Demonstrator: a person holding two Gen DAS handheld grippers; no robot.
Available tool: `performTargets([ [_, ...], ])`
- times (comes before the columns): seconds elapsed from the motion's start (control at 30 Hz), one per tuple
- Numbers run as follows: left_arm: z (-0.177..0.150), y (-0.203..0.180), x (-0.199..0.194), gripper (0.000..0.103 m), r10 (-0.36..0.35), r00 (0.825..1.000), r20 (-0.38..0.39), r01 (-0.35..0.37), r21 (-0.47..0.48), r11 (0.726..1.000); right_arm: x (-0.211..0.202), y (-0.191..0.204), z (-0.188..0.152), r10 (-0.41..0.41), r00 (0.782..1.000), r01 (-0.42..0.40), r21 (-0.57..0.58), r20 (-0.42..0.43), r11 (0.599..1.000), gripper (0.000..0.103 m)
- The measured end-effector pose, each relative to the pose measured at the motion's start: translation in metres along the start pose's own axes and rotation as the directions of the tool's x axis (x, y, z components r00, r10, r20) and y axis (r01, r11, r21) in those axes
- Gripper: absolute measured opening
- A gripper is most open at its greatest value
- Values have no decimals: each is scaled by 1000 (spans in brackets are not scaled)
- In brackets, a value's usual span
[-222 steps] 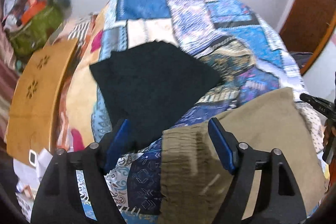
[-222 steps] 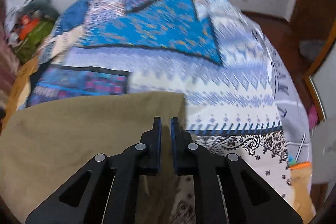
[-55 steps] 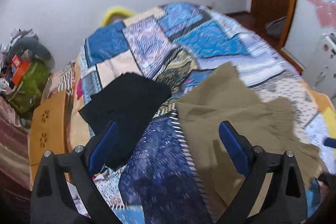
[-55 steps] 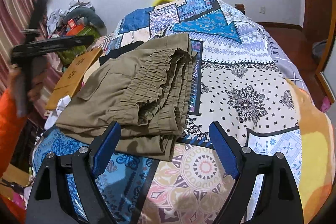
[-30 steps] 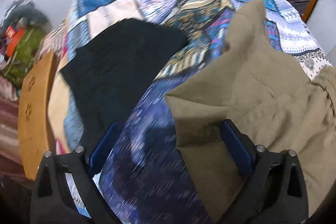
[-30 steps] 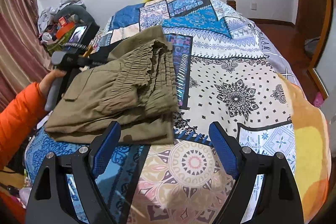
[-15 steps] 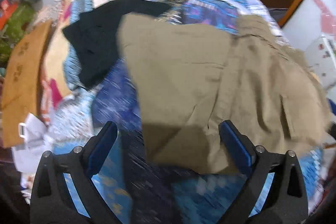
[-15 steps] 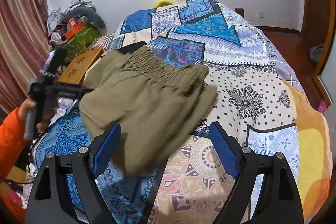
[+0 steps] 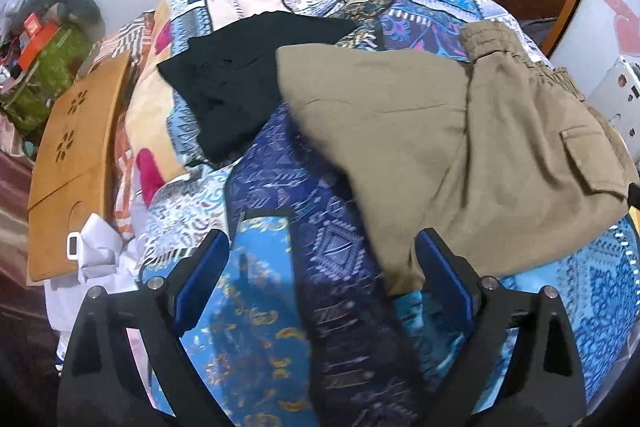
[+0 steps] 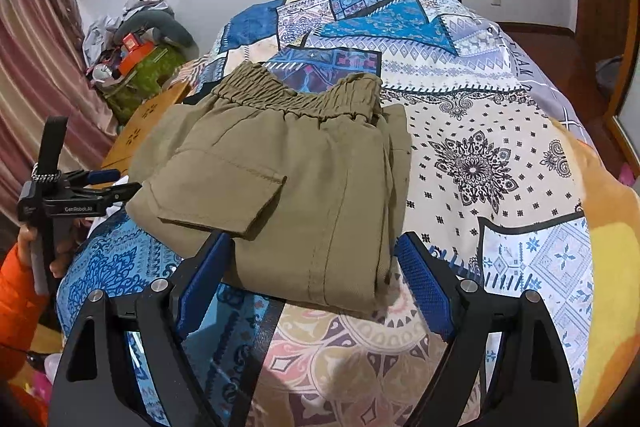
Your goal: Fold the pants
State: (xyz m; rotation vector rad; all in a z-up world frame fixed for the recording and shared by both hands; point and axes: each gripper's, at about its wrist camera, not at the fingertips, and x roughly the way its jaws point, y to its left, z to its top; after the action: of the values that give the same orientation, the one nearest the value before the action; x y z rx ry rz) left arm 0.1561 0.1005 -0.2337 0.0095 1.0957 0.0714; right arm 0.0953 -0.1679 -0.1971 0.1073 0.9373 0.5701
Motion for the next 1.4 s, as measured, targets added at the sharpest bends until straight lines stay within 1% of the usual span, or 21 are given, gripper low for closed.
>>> performTargets([
  [0.07, -3, 3, -1, 92, 60, 998, 7, -60, 9, 998, -3, 2, 1, -1, 1000, 1, -10, -1, 1000, 78],
  [0.1, -3, 6, -1, 86, 99, 995, 6, -99, 19, 995, -3, 2, 2, -1, 1000, 1, -15, 0, 1000, 75],
  [0.13, -3, 9, -1, 81, 116, 993, -1, -116, 19, 993, -5, 2, 3, -2, 1000, 2, -21, 1, 1000, 74],
  [0.17, -2, 13, -1, 73, 119, 993, -12, -119, 9, 993, -7, 3, 5, -3, 1000, 3, -26, 4, 1000, 70],
  [0.2, 0, 18, -3, 69, 106, 994, -18, -106, -8, 994, -9, 4, 7, -5, 1000, 6, -31, 9, 1000, 66],
  [0.3, 10, 21, -18, 68, 73, 997, 25, -72, -35, 997, -14, 4, 14, -11, 999, 12, -44, 32, 999, 62],
  [0.37, 22, 13, -33, 68, 48, 996, 80, -46, -25, 999, -18, 4, 22, -4, 998, 7, -43, 55, 999, 62],
  [0.43, 37, 0, -46, 68, -4, 991, 133, 4, -4, 1000, -19, 4, 31, 5, 997, -2, -45, 81, 999, 61],
  [0.57, 63, -34, -56, 62, -112, 978, 177, 103, 58, 993, -13, 7, 49, 10, 995, -3, -71, 99, 997, 59],
  [0.6, 70, -46, -55, 59, -149, 973, 178, 136, 84, 987, -9, 8, 54, 5, 995, 4, -85, 98, 996, 57],
  [0.67, 80, -64, -50, 54, -191, 967, 170, 171, 126, 977, 0, 8, 60, -15, 996, 25, -112, 90, 993, 56],
  [0.73, 88, -83, -39, 47, -202, 968, 151, 176, 169, 970, 14, 3, 66, -32, 998, 39, -117, 63, 992, 51],
  [0.8, 92, -98, -21, 38, -225, 969, 102, 202, 199, 959, 27, -6, 69, -38, 999, 41, -106, 24, 994, 41],
  [0.83, 93, -103, -14, 35, -229, 970, 83, 208, 206, 956, 34, -11, 69, -38, 999, 38, -100, 2, 994, 39],
  [0.87, 93, -107, -4, 28, -214, 975, 62, 197, 211, 957, 41, -15, 69, -36, 999, 33, -94, -22, 995, 31],
  [0.9, 92, -110, 6, 25, -186, 982, 43, 173, 214, 961, 47, -18, 68, -44, 998, 40, -93, -40, 995, 26],
  [0.97, 90, -110, 22, 25, -146, 989, 32, 136, 214, 967, 53, -22, 64, -67, 997, 62, -113, -48, 992, 19],
  [1.0, 89, -109, 26, 26, -144, 989, 37, 133, 210, 969, 53, -24, 63, -67, 997, 60, -119, -49, 991, 17],
  [1.17, 88, -110, 27, 26, -129, 990, 51, 116, 210, 971, 60, -25, 59, -79, 994, 67, -146, -77, 987, 15],
  [1.3, 89, -94, 13, 27, -155, 985, 77, 140, 169, 976, 50, -21, 65, -88, 993, 73, -171, -83, 983, 15],
  [1.4, 91, -71, 3, 29, -201, 975, 90, 190, 122, 974, 40, -22, 69, -68, 996, 57, -157, -63, 986, 15],
])
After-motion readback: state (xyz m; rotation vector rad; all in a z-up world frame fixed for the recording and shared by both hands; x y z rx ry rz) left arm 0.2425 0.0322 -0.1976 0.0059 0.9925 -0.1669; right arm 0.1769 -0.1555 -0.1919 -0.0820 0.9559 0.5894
